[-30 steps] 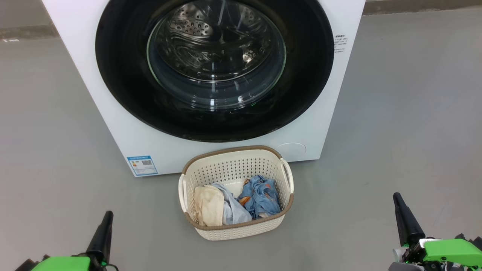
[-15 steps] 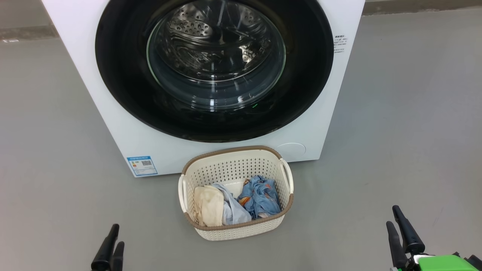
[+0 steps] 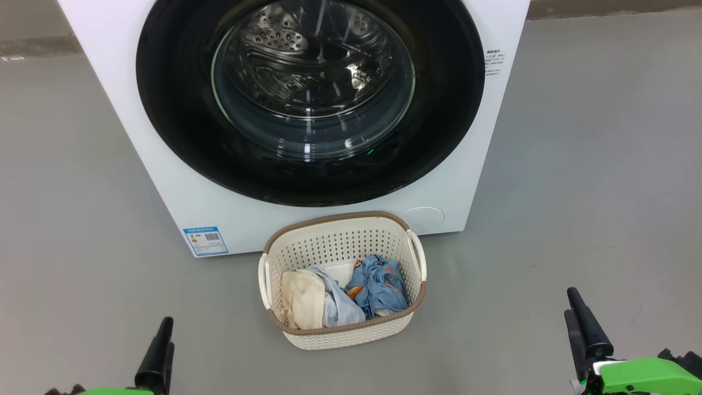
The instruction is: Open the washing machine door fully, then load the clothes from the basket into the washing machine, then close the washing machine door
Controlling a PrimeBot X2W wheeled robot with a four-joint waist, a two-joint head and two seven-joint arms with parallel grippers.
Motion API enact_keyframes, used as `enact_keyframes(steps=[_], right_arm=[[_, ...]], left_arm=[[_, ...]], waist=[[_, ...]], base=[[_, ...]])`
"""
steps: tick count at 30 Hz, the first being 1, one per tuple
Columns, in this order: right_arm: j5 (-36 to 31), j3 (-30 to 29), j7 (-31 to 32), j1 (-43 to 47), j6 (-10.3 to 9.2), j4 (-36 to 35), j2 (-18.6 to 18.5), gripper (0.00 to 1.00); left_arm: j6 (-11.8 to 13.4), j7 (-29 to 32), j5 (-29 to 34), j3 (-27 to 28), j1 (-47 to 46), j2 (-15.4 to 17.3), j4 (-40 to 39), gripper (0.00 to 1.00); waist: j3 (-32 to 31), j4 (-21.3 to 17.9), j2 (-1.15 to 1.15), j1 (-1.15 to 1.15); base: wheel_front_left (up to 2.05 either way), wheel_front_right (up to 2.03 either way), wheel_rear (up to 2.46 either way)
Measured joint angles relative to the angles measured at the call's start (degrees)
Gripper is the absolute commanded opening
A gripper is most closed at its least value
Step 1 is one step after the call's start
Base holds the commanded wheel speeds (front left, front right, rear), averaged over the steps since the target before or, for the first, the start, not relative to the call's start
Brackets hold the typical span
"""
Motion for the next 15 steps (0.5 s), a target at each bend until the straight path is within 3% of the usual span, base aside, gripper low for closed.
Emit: enact_keyframes(steps=[15], right_arm=[[-10.82, 1.68, -2.5, -1.19, 0.0, -0.86, -1.45, 1.0]], left_arm=[[0.0, -2.47, 11.95, -1.12, -0.93, 1.26, -1.12, 1.0]], waist=[[0.4, -0.14, 0.0, -0.01]], base=[[0.0, 0.0, 0.0]])
